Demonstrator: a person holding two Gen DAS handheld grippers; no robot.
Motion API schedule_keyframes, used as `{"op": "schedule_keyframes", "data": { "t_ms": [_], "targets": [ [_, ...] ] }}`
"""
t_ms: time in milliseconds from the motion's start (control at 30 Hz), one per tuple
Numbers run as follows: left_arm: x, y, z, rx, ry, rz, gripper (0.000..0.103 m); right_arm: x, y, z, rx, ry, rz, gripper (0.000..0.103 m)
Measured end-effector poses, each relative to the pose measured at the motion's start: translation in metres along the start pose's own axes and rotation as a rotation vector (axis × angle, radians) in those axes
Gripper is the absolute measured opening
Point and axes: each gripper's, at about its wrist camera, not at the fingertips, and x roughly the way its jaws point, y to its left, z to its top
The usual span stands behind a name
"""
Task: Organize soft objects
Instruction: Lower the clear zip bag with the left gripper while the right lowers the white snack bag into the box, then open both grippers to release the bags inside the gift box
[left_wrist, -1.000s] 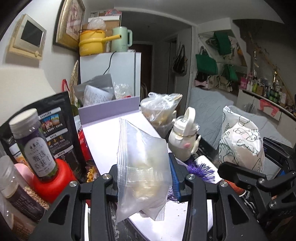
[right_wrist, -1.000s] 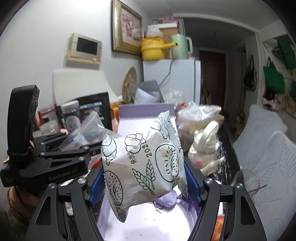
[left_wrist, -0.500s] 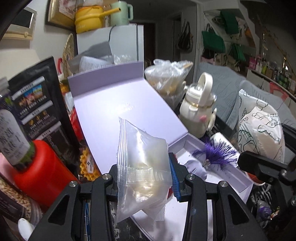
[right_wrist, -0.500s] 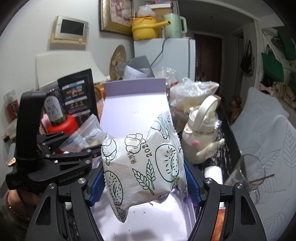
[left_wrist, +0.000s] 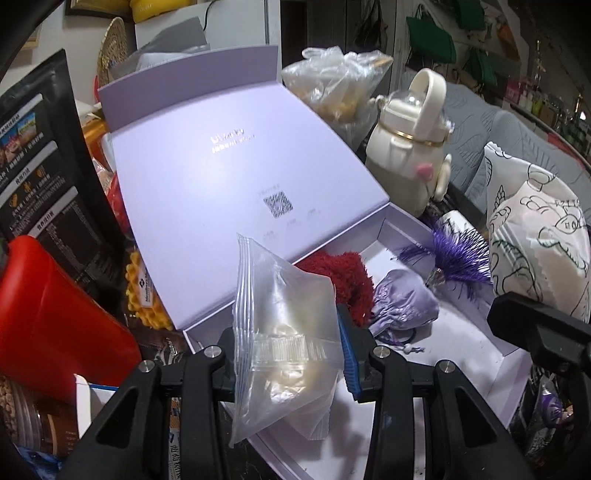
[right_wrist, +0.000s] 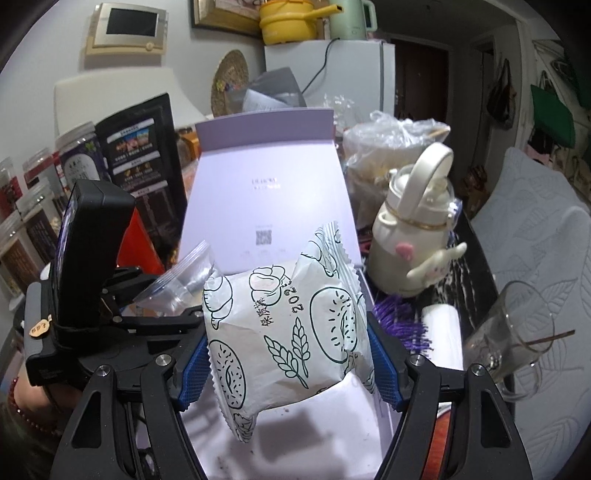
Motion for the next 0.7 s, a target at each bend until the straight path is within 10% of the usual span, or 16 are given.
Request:
{"op": "schedule_keyframes", "data": {
  "t_ms": [700],
  "targets": [
    [0.036, -0.001, -0.008, -0.015, 0.181, 0.011, 0.054, 0.054, -0.02, -0.019, 0.076, 0.177, 0.045, 0.075]
  ]
}}
